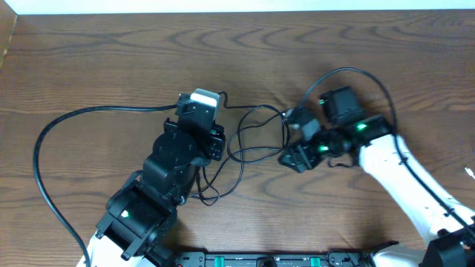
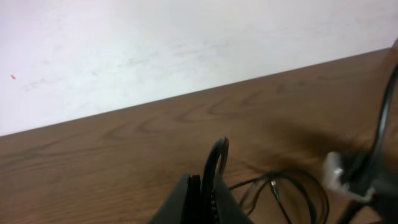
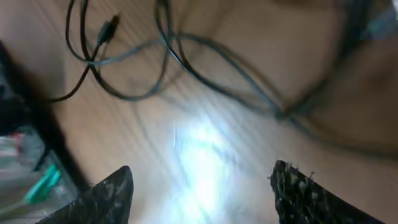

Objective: Untangle cables

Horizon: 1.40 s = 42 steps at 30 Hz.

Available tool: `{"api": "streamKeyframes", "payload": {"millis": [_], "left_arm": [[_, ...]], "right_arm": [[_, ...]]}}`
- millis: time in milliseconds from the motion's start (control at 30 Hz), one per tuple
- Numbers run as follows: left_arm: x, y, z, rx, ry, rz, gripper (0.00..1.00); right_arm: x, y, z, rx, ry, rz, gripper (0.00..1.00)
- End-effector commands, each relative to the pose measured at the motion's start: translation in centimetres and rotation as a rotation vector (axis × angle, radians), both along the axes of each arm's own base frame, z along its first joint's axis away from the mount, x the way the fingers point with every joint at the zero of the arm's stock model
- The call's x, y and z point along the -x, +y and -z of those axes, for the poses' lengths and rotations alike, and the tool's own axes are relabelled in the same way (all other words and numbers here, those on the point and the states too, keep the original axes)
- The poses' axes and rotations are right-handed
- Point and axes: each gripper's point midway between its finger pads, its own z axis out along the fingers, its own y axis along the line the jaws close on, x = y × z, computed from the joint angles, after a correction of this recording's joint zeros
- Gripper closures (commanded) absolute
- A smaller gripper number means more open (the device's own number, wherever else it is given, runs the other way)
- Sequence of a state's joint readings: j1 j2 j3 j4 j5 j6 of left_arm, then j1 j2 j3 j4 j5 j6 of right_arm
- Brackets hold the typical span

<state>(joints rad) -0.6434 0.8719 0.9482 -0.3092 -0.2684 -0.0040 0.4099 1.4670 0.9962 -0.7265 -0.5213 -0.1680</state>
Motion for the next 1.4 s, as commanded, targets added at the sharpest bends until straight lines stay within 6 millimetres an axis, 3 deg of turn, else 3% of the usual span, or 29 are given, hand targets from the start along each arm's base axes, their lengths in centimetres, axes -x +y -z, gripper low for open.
{"api": "streamKeyframes", "payload": {"millis": [0,200,300,500,733,967,1367], "left_arm": [[0.8,0.6,-2.7,0.068,-0.053,-0.004,0.92],[2.7,-0.1,-4.7,0.136,-0.093,0.095,0.92],[3.2,0.3,-5.3,0.159,-0.108,0.094,0.92],[4.5,-1.1,-5.2,0.185,-0.083,0.197,0.92],[4.5,-1.1,-4.7,0.174,-0.066,0.195,0.92],[4.0,-1.4,-3.8,0.155,-0.035,0.193,0.92],[2.5,-1.8,-2.1,0.064,-0.011,0.171,0.92]], "right_arm": [[-0.5,2.3,0.2,0.049,-0.110,-0.047,0.31],[-1.7,5.7,0.4,0.002,-0.185,-0.065,0.32],[-2.8,6.8,1.4,-0.017,-0.187,-0.042,0.33],[-4.8,9.7,4.4,-0.106,-0.161,-0.022,0.33],[-3.9,11.4,5.9,-0.134,-0.122,-0.054,0.33],[-1.1,13.2,4.4,-0.268,-0.021,-0.164,0.34],[0.8,14.4,3.1,-0.355,0.026,-0.245,0.35]]}}
